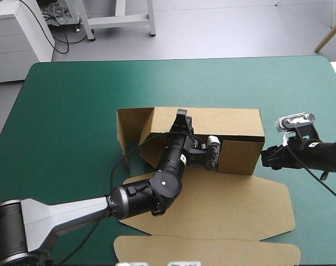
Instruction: Fold the box
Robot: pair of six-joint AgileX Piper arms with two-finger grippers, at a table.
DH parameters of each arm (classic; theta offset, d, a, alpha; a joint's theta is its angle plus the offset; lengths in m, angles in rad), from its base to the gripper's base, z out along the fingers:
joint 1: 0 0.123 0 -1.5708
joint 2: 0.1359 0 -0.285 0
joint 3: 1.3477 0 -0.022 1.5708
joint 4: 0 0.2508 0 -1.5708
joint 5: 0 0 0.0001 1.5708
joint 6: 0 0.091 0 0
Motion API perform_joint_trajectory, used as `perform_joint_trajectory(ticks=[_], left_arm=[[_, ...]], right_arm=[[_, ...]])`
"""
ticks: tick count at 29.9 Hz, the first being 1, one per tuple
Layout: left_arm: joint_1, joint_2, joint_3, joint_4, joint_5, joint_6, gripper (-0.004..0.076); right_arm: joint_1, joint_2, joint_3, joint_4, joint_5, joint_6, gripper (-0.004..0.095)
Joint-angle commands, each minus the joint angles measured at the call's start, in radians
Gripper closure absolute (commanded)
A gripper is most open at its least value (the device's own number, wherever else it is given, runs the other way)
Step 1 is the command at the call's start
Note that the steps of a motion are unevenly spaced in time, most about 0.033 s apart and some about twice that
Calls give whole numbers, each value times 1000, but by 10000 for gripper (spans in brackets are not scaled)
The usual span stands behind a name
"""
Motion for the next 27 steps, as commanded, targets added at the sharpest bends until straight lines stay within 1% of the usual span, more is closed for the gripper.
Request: perform_joint_trajectory(ticks=[1,5,8,11,13,16,20,23,24,27], left_arm=[[-7,-31,-20,-8,-51,2,734],[-7,-31,-20,-8,-51,2,734],[-7,-31,-20,-8,-51,2,734],[-7,-31,-20,-8,-51,2,734],[-7,-31,-20,-10,-51,2,734],[-7,-31,-20,-16,-51,2,734],[-7,-31,-20,-28,-51,2,734],[-7,-31,-20,-28,-51,2,734],[-7,-31,-20,-28,-48,2,734],[-7,-31,-20,-28,-48,2,734]], right_arm=[[-1,-23,-23,50,27,-103,288],[-1,-23,-23,90,25,-171,288],[-1,-23,-23,165,25,-300,288],[-1,-20,-23,242,27,-394,288],[-1,-20,-23,277,34,-406,288],[-1,-20,-10,285,42,-404,288],[-1,-20,41,296,-13,-404,288],[-1,-20,81,348,-45,-404,291],[-1,-20,88,366,-55,-406,296],[-1,-20,112,427,-90,-451,361]])
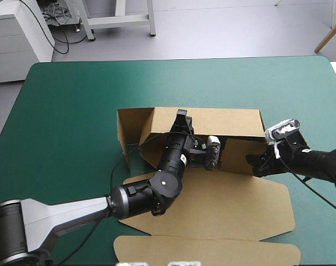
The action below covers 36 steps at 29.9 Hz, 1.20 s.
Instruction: Fold the box
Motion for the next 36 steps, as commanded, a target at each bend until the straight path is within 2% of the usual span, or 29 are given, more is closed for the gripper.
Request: perform_joint_trajectory(ticks=[1,10,15,22,25,28,36], left_arm=[[-7,-31,-19,-16,-46,2,734],[-7,-31,-19,-16,-46,2,734],[-7,-31,-19,-16,-46,2,734],[-7,-31,-19,-16,-46,2,734],[-7,-31,-19,-16,-46,2,734],[-7,-31,-19,-16,-44,2,734],[-7,-31,-19,-16,-43,2,734]], right_arm=[[-1,-20,-3,127,-59,-76,392],[-1,-20,-3,169,-61,-171,661],[55,-20,-3,175,-47,-171,782],[185,-20,-3,87,-250,22,808],[225,-20,-3,74,-305,70,864],[258,-20,-3,51,-339,111,905],[277,-20,-3,-48,-355,225,904]])
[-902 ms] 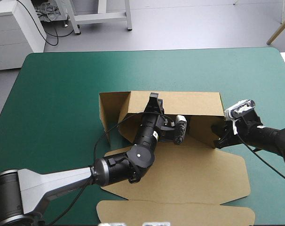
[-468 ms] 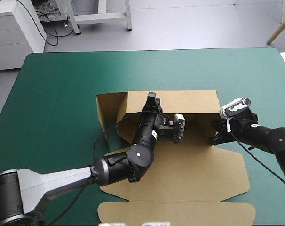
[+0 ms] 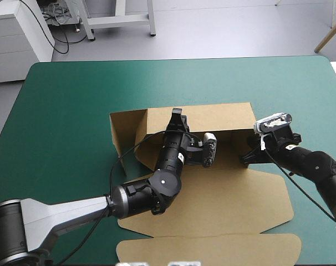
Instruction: Fold the box
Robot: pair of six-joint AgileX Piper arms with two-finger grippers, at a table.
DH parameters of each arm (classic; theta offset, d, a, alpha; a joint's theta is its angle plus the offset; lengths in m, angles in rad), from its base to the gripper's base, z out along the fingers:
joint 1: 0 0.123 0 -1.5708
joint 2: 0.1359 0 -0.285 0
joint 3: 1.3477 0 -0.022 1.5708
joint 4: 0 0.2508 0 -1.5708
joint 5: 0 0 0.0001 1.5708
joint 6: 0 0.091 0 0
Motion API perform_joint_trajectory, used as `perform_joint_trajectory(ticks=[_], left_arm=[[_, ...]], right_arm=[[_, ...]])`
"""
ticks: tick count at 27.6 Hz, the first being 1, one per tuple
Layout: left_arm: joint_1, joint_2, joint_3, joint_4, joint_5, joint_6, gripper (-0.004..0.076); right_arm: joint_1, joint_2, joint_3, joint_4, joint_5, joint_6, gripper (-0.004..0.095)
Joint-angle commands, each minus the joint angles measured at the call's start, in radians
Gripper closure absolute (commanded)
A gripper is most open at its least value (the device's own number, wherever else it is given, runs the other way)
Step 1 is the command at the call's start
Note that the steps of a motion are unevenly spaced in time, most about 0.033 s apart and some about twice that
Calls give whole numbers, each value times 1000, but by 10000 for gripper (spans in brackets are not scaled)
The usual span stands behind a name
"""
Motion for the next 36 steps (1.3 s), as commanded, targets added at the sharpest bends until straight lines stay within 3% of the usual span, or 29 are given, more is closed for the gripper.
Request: perform_joint_trajectory(ticks=[1,8,14,18,25,30,36], left_arm=[[-11,-31,-19,2,-89,2,734],[-11,-31,-19,6,-89,-1,717],[-13,-31,-19,21,-89,-38,531],[-33,-33,-20,183,-73,-207,426],[-140,-42,-33,239,50,-283,421],[-257,-44,-33,239,236,-283,421],[-347,-105,-33,241,254,-285,507]], right_arm=[[21,-20,-30,23,37,17,904],[21,-20,-30,15,42,51,904],[21,-20,-30,-5,48,88,904],[21,-20,-33,-26,61,112,904],[21,-20,-65,-132,92,240,904],[21,-20,-132,-248,139,390,904],[21,-20,-223,-380,242,556,905]])
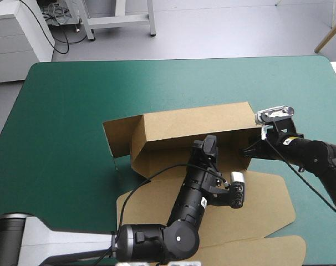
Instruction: Fold the box
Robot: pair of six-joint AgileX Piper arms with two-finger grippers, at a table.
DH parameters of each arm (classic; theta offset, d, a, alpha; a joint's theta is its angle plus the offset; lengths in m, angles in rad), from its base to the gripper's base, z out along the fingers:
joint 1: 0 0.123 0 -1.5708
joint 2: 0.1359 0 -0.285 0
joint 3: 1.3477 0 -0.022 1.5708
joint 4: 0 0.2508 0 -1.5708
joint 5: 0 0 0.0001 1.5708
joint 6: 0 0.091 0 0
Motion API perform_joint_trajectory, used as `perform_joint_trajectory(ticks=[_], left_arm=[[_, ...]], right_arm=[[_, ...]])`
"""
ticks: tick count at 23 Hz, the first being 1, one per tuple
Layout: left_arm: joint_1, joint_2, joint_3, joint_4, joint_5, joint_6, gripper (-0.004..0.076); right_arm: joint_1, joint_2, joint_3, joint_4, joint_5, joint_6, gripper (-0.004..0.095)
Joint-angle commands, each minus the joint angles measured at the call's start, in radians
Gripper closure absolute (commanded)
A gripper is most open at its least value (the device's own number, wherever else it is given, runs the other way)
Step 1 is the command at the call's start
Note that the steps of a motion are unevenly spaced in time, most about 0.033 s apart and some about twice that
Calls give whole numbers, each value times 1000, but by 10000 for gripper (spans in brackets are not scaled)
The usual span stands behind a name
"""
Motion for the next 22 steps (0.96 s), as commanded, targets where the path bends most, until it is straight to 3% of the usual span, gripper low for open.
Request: perform_joint_trajectory(ticks=[1,2,4,10,18,22], left_arm=[[-44,-129,-32,129,48,-17,569],[-46,-187,-32,129,12,-20,653],[-36,-280,-32,129,-43,-50,729],[154,-458,-89,5,-142,-54,730],[535,-494,-169,-316,-211,-9,729],[791,-490,-165,-651,-281,144,729]], right_arm=[[1,-20,-94,-83,68,123,905],[1,-20,-119,-115,94,158,905],[1,-13,-168,-164,140,204,905],[1,162,-336,-202,311,231,905],[1,408,-555,-200,365,277,908],[1,567,-735,-201,410,276,908]])
